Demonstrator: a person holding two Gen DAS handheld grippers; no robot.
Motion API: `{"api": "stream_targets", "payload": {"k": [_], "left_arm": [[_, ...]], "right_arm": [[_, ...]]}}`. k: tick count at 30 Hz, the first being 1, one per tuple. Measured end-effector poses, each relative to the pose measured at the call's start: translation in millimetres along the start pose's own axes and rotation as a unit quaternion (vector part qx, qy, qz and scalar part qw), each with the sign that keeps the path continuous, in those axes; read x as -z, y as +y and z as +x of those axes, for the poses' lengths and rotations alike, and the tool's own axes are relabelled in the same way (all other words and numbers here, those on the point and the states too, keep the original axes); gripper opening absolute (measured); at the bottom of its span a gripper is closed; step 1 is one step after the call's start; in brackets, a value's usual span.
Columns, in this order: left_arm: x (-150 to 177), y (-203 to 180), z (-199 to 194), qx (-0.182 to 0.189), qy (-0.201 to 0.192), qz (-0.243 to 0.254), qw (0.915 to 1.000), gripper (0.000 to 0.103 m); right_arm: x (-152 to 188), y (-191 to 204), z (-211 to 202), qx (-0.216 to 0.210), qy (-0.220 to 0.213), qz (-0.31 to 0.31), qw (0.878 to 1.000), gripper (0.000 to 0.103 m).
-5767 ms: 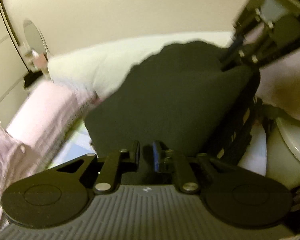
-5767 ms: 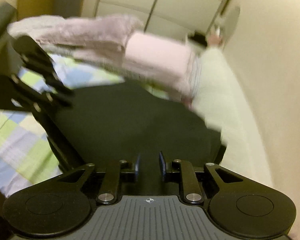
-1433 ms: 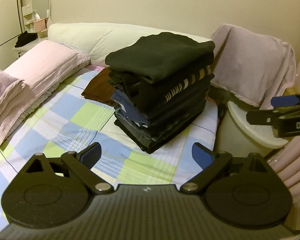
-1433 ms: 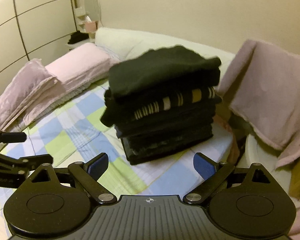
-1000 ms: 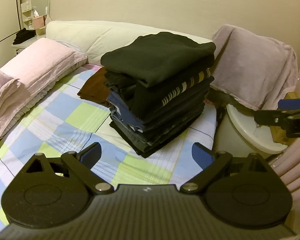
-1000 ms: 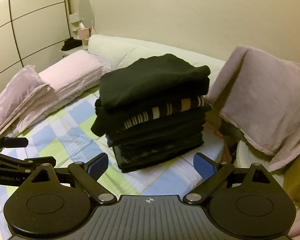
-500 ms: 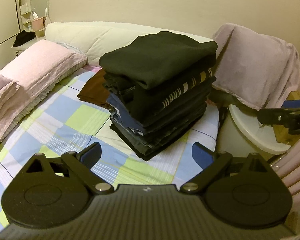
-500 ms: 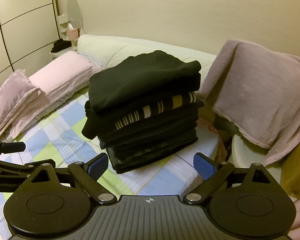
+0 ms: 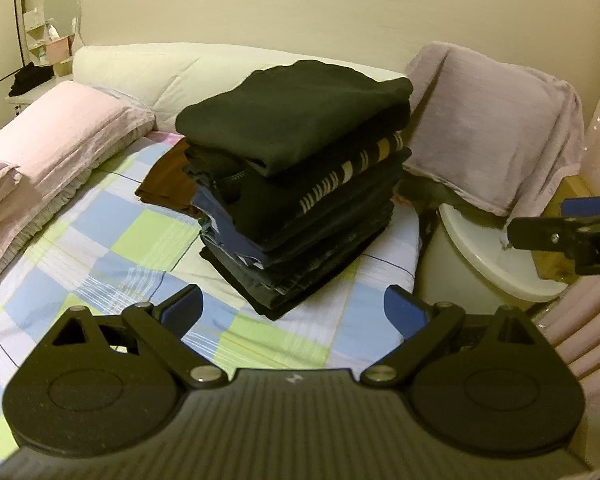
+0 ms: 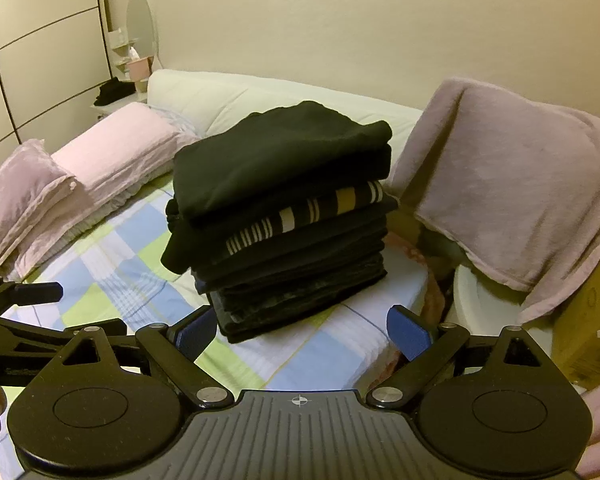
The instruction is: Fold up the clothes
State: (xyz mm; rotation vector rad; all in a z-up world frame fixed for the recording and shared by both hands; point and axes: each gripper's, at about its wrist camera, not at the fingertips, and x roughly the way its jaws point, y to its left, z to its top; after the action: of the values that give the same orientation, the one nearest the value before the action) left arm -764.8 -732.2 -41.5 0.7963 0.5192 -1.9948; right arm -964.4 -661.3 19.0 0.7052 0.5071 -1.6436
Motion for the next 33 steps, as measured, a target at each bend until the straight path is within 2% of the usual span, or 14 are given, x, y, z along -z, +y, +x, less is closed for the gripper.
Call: {"api": "stream_targets", "payload": {"k": [18, 33], "left_arm": [[-26.8, -12.5, 29.5, -0.039, 0.007, -0.024, 0.9989, 0.096], [-30.1, -16.2, 46.0, -0.044, 0.019, -0.028, 0.9985, 0.096]], "right_arm": [[-34.4, -32.1, 38.2, -0.032, 0.006, -0.029, 0.999, 0.094], [-42.2, -44.2, 56.5, -0.038, 0.014, -0.024, 0.999, 0.094]]}}
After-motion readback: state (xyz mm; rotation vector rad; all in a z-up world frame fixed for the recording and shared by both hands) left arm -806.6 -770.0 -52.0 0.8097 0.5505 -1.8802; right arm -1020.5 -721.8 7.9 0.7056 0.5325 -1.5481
